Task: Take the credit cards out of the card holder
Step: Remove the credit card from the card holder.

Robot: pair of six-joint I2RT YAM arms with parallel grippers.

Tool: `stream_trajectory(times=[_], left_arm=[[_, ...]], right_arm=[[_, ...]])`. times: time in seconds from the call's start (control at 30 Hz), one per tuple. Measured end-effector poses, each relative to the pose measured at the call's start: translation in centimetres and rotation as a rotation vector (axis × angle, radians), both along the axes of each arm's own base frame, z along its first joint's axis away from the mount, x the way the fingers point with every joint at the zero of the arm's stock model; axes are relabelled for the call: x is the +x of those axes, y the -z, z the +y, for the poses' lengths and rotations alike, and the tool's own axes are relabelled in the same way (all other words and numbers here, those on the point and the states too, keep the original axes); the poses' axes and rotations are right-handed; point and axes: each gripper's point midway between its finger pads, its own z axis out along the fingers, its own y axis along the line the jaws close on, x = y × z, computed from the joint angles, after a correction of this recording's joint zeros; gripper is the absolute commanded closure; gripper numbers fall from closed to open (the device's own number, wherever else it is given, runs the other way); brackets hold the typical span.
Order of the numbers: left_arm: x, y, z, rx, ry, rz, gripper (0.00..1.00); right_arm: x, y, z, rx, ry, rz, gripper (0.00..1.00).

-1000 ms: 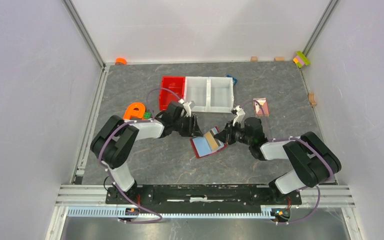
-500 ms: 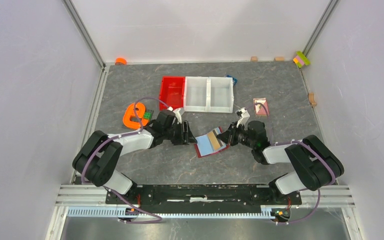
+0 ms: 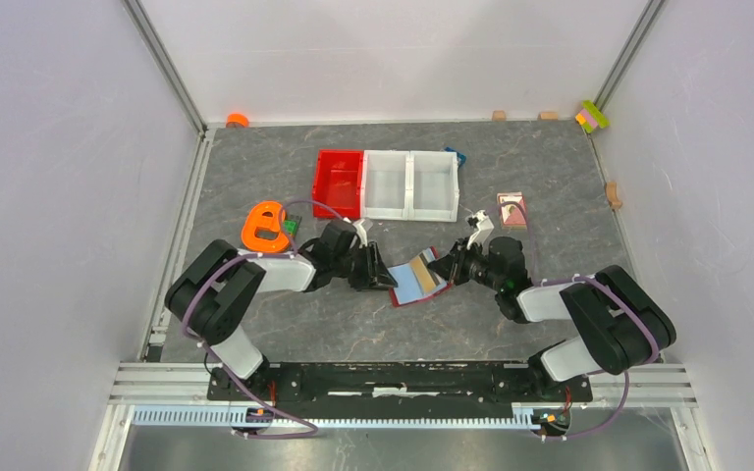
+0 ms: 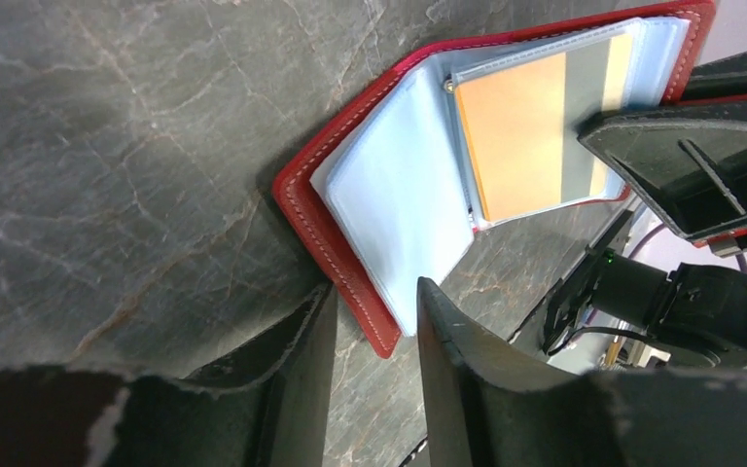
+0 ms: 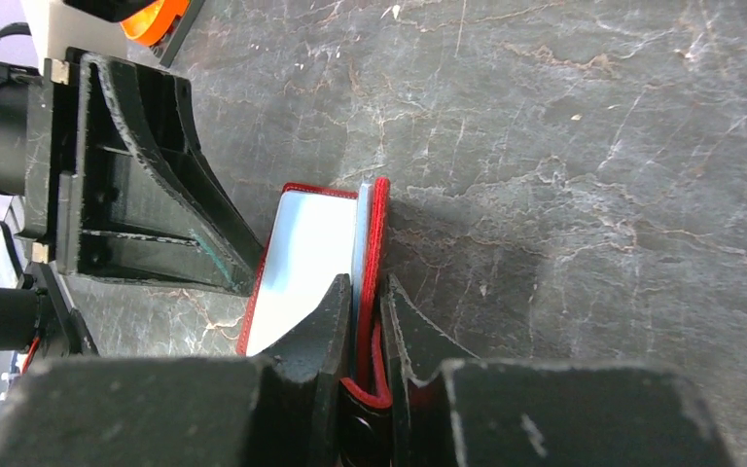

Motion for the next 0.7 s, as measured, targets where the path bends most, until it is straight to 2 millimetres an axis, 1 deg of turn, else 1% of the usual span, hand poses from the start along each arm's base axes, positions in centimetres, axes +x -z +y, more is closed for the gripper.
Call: stream_trajectory(times=[0.03, 0.2, 0.23, 0.27, 0.4, 0.5, 0.53, 0.63, 0.7], left_arm=[[0.1, 0.0, -0.2, -0.007, 0.000, 0.003, 0.64], [0.8, 0.7, -0.8, -0.018, -0.010, 0.029, 0.91], [1.1, 0.8, -0.8, -0.016, -0.011, 0.033, 0.95], [1.4, 0.8, -0.9, -0.016, -0.013, 0.036, 0.97], [2.8, 0.8, -0.9, -0.007, -0.010, 0.019, 0.98], [3.6, 0.7, -0.7, 0.017, 0.008, -0.006, 0.98], [4.0, 0.6, -0.6, 0.029, 0.014, -0.023, 0.98], [5.2, 0.1, -0.6, 0.063, 0.035, -0.068, 0.98], [5.9, -0.1, -0.7, 0.087, 0.050, -0.093, 0.98]], right_arm=[[0.1, 0.0, -0.1, -0.001, 0.005, -0.003, 0.99], [0.6, -0.6, -0.3, -0.002, 0.018, -0.037, 0.95], [0.7, -0.7, -0.4, -0.004, 0.021, -0.044, 0.94], [0.8, -0.7, -0.5, -0.006, 0.025, -0.049, 0.90], [1.2, -0.7, -0.9, -0.031, 0.047, -0.067, 0.76], [1.2, -0.3, -1.4, -0.062, 0.060, -0.061, 0.62], [1.1, 0.0, -1.4, -0.071, 0.060, -0.052, 0.58], [0.6, 1.3, -2.0, -0.120, 0.063, -0.016, 0.52], [0.4, 2.0, -2.3, -0.148, 0.066, 0.002, 0.50]])
